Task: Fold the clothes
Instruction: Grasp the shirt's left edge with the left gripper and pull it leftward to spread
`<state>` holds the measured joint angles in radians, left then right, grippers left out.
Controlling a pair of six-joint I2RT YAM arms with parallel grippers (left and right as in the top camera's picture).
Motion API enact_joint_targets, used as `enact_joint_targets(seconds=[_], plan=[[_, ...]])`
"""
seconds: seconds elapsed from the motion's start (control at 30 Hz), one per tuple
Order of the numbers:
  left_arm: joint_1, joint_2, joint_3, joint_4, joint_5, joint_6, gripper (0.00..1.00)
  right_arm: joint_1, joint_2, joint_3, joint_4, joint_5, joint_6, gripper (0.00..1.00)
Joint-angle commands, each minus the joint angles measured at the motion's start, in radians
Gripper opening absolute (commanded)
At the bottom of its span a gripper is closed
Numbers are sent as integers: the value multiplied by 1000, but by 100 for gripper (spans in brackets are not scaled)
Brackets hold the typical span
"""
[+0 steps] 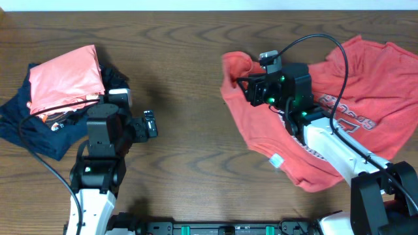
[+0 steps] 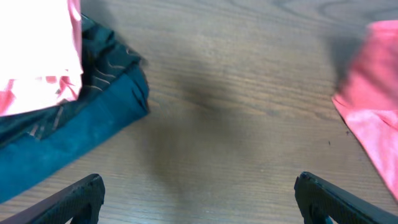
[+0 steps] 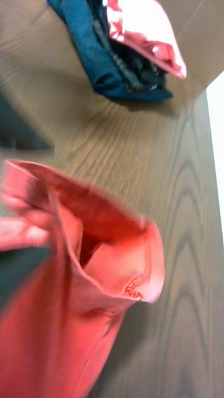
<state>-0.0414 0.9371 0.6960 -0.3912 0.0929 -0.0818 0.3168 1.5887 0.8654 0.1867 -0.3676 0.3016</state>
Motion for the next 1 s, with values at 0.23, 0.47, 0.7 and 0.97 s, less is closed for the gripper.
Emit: enact_joint_targets(seconds=[0.23, 0.47, 0.7, 0.97], plan=[[-6, 94, 19, 63, 330, -99, 98, -276, -207, 19, -499, 281, -18, 99], [-155, 291, 19, 166, 346, -263, 98, -527, -328, 19, -832, 289, -21, 99], [-423, 534, 19, 363, 345, -362, 98, -629, -333, 19, -938, 289, -29, 99], [-652, 784, 19, 673, 340, -481, 98, -637, -333, 19, -943, 289, -29, 99]])
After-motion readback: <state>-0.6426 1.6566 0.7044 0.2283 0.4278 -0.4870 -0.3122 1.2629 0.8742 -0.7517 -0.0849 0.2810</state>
